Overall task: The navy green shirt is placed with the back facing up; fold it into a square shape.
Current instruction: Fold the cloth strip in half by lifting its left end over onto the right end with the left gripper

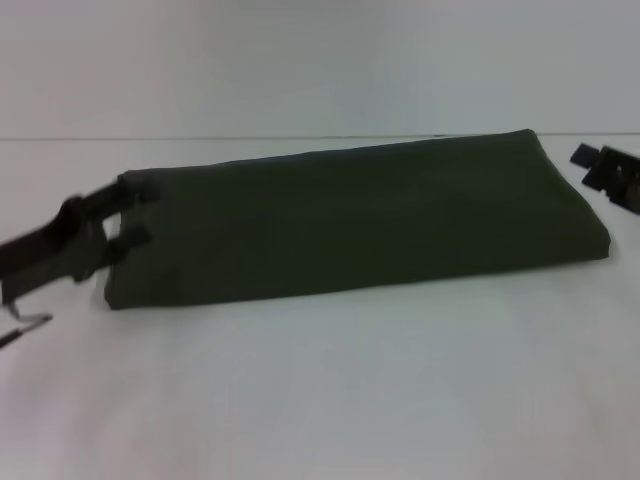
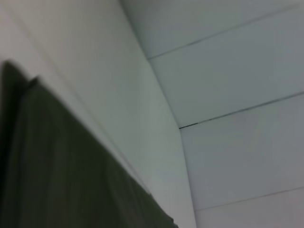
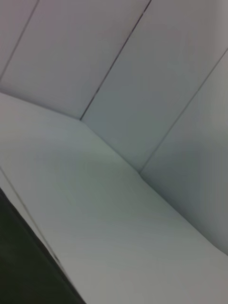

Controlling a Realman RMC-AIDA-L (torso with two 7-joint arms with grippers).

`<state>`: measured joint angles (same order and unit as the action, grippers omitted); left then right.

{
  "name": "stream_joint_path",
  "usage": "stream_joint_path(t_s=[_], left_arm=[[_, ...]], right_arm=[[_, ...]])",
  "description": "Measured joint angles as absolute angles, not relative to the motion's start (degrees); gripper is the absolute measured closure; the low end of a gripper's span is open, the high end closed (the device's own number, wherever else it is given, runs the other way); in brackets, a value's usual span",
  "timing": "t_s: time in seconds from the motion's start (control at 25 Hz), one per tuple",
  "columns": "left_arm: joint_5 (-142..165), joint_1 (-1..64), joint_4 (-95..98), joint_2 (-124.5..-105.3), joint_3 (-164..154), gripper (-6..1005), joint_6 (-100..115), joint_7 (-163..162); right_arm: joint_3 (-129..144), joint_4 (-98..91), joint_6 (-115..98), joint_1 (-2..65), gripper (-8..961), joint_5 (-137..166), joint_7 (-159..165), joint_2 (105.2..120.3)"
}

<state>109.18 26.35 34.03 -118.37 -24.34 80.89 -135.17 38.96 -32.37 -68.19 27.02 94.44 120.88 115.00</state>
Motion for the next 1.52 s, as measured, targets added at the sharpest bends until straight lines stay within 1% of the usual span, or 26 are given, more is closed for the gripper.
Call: stream_joint_path(t_s=[0.08,0.28,0.6,0.76,0.88,1.04,1.52], left_arm=[[110.5,24.5,33.1,-118.64,-23.6,223,80.6,-136.6],[112.7,23.3,32.7,-119.12,-22.0,207,78.3,-139.0],[113.1,24.6,28.3,-119.29,-24.7,207,68.6,-138.2],[113.9,24.4,28.8,-119.04,-25.0,207,68.6,-138.7],[114.7,23.1,31.2,-118.33,-23.6,206,73.7,-140.8],[118.5,23.0,32.8,-117.74,-22.6,206,76.2,-144.2],[123.3,25.3,31.1,-117.11,-22.0,206,69.8,-149.4]], right_arm=[[38.7,-30.5,-69.0,26.6,387,94.3,119.6,115.25],[38.7,-29.6,-69.0,26.6,387,94.2,118.4,115.30],[38.7,-29.5,-68.4,26.6,387,94.4,118.0,115.57],[38.7,-29.5,-68.4,26.1,387,94.4,118.0,115.54],[38.1,-29.5,-68.7,25.7,387,94.1,118.1,115.44],[37.9,-29.5,-69.0,25.6,387,94.0,118.1,115.43],[37.2,-29.4,-68.6,25.4,387,94.0,118.1,115.64]])
